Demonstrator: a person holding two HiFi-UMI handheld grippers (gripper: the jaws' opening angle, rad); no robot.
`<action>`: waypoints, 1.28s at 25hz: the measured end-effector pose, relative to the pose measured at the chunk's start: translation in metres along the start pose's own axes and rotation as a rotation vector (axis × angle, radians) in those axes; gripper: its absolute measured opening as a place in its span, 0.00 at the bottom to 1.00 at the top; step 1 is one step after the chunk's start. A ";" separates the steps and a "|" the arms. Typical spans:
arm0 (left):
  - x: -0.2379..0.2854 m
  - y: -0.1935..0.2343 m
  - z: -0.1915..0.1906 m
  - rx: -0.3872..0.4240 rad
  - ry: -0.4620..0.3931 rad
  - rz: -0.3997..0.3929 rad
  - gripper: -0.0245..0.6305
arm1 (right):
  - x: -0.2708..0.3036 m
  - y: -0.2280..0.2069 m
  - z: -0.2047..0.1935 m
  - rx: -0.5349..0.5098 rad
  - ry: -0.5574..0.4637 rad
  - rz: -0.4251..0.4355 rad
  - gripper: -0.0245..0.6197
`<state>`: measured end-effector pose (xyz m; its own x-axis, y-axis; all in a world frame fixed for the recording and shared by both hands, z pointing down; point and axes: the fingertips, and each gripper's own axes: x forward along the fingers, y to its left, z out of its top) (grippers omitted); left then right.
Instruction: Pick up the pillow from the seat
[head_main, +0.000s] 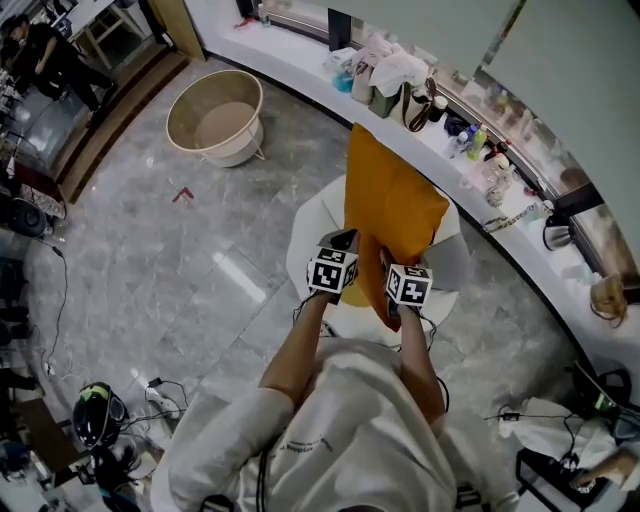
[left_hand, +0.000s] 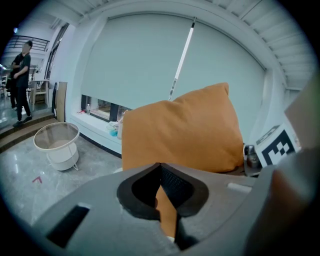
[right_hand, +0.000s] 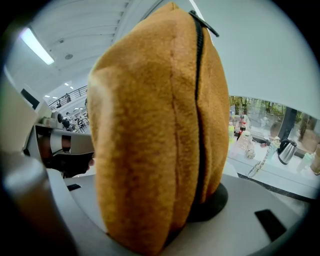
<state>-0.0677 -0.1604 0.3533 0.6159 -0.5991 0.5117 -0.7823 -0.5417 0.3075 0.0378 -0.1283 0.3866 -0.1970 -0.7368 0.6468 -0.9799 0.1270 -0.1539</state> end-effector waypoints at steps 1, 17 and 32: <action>0.000 0.001 0.000 0.000 0.000 0.001 0.05 | -0.001 -0.001 0.001 -0.001 0.002 -0.003 0.43; 0.008 -0.007 -0.013 -0.035 0.021 0.019 0.05 | -0.009 -0.024 0.000 -0.024 0.035 -0.014 0.43; 0.006 -0.010 -0.016 -0.036 0.019 0.023 0.05 | -0.012 -0.026 -0.002 -0.023 0.028 -0.011 0.43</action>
<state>-0.0571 -0.1494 0.3660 0.5961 -0.5998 0.5337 -0.7993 -0.5061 0.3240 0.0658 -0.1215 0.3850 -0.1863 -0.7196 0.6690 -0.9825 0.1338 -0.1296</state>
